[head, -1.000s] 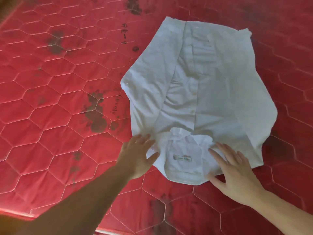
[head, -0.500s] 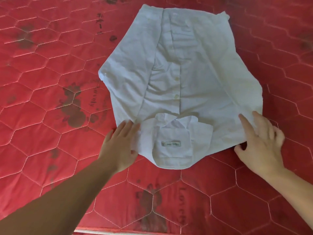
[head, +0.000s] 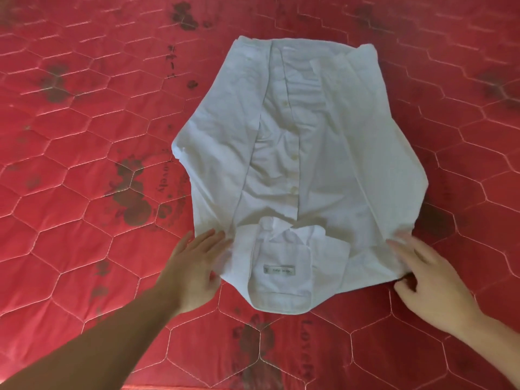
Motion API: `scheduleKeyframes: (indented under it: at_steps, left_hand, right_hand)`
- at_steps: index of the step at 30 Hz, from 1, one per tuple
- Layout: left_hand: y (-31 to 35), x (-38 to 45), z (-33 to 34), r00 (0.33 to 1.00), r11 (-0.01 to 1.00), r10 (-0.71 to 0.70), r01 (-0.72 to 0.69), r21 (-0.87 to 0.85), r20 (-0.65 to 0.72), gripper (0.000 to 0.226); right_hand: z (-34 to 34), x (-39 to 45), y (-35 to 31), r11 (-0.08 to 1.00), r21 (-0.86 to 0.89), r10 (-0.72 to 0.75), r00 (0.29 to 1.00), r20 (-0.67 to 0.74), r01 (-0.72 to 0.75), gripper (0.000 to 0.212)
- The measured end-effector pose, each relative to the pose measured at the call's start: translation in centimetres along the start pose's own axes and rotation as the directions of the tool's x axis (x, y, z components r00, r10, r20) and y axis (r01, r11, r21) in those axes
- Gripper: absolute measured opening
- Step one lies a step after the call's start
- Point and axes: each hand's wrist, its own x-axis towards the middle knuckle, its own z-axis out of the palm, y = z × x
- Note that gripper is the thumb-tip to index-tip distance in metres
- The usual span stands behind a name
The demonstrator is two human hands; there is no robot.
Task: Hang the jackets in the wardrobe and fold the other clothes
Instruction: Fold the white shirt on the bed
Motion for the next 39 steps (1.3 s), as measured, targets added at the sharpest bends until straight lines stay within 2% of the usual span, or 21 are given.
scheduleKeyframes:
  at_steps: [1,2,3,4,6,8,10,11,12,14,16,18,20,22,24,26,28,30,32,36,39]
  left_hand:
    - [0.9,0.0,-0.4,0.998,0.995,-0.062,0.06,-0.076,-0.031,0.077]
    - [2.1,0.1,-0.8,0.992,0.984,-0.104,0.093,-0.151,-0.065,0.079]
    - [3.5,0.4,-1.1,0.99,0.975,-0.108,0.088,-0.205,-0.088,0.078]
    - [5.1,0.8,-1.2,0.993,0.969,-0.079,0.056,-0.24,-0.087,0.075]
    - [8.5,1.9,-1.0,0.999,0.964,0.021,-0.028,-0.265,-0.028,0.068]
    - [11.9,3.3,-0.6,0.995,0.959,0.076,-0.055,-0.279,0.063,0.066]
    - [15.2,4.4,-0.2,0.987,0.962,0.062,-0.02,-0.273,0.148,0.066]
    - [16.7,4.9,0.0,0.984,0.959,0.048,0.003,-0.284,0.173,0.071]
    - [18.2,5.3,0.1,0.979,0.947,0.041,0.026,-0.32,0.202,0.078]
    - [20.8,6.0,0.1,0.968,0.896,0.034,0.081,-0.436,0.25,0.093]
    - [22.9,7.0,-0.3,0.968,0.818,-0.011,0.153,-0.554,0.25,0.097]
    - [23.8,8.5,-1.3,0.966,0.717,-0.14,0.249,-0.651,0.215,0.078]
    - [23.4,10.1,-2.8,0.944,0.624,-0.265,0.324,-0.711,0.197,0.044]
    - [21.8,11.6,-4.2,0.93,0.552,-0.313,0.345,-0.759,0.195,0.013]
    - [19.4,12.0,-5.6,0.93,0.432,-0.317,0.315,-0.845,0.185,0.02]
    - [16.9,11.2,-6.9,0.918,0.25,-0.352,0.278,-0.928,0.181,0.026]
    - [14.0,9.8,-7.4,0.874,0.013,-0.427,0.265,-0.964,0.234,0.031]
    - [11.2,7.8,-7.3,0.816,-0.223,-0.474,0.251,-0.942,0.33,0.031]
    - [8.6,5.5,-6.5,0.762,-0.354,-0.504,0.247,-0.902,0.406,0.026]
    - [5.1,2.0,-4.6,0.605,-0.387,-0.664,0.224,-0.894,0.439,0.036]
    - [3.5,1.4,-3.7,0.576,-0.353,-0.677,0.292,-0.889,0.458,0.023]
  right_hand:
    - [-0.2,-0.1,-0.9,0.967,0.162,0.206,0.978,-0.041,-0.197,0.063]
    - [-0.3,0.1,-1.6,0.851,0.34,0.438,0.898,-0.038,-0.401,0.058]
    - [-0.2,0.5,-2.2,0.671,0.483,0.63,0.776,0.027,-0.562,0.055]
    - [-0.1,1.1,-2.7,0.503,0.564,0.743,0.661,0.105,-0.655,0.054]
    - [-0.1,2.3,-3.1,0.248,0.665,0.821,0.517,0.242,-0.705,0.054]
    - [-0.5,3.7,-3.4,0.019,0.732,0.81,0.44,0.388,-0.681,0.043]
    - [-0.8,4.6,-3.7,-0.099,0.741,0.765,0.426,0.484,-0.664,0.027]
    - [-0.9,4.9,-4.0,-0.1,0.75,0.746,0.45,0.491,-0.653,0.019]
    - [-1.2,5.2,-4.5,-0.055,0.77,0.738,0.494,0.46,-0.635,0.012]
    - [-1.8,5.8,-5.7,0.142,0.798,0.707,0.625,0.333,-0.585,0.003]
    - [-2.8,6.7,-7.2,0.36,0.791,0.625,0.758,0.188,-0.494,0.01]
    - [-3.8,7.9,-9.1,0.54,0.738,0.51,0.855,0.095,-0.404,0.02]
    - [-4.4,9.3,-10.6,0.666,0.662,0.41,0.91,0.062,-0.345,0.022]
    - [-4.7,11.3,-11.8,0.772,0.585,0.314,0.949,-0.011,-0.248,0.025]
    - [-4.9,13.5,-13.3,0.82,0.55,0.223,0.974,-0.051,-0.159,0.022]
    - [-4.6,15.4,-16.0,0.854,0.518,0.099,0.994,-0.048,-0.06,0.021]
    - [-3.5,16.4,-20.2,0.863,0.5,-0.031,0.996,-0.083,0.068,0.018]
    - [-1.9,16.4,-24.5,0.862,0.481,-0.129,0.987,-0.093,0.158,0.024]
    - [0.2,16.1,-27.6,0.895,0.404,-0.209,0.978,0.01,0.187,0.026]
    - [4.1,14.9,-30.0,0.95,0.227,-0.274,0.918,0.288,0.213,0.028]
    - [5.3,14.0,-29.3,0.954,0.224,-0.27,0.9,0.343,0.201,0.031]
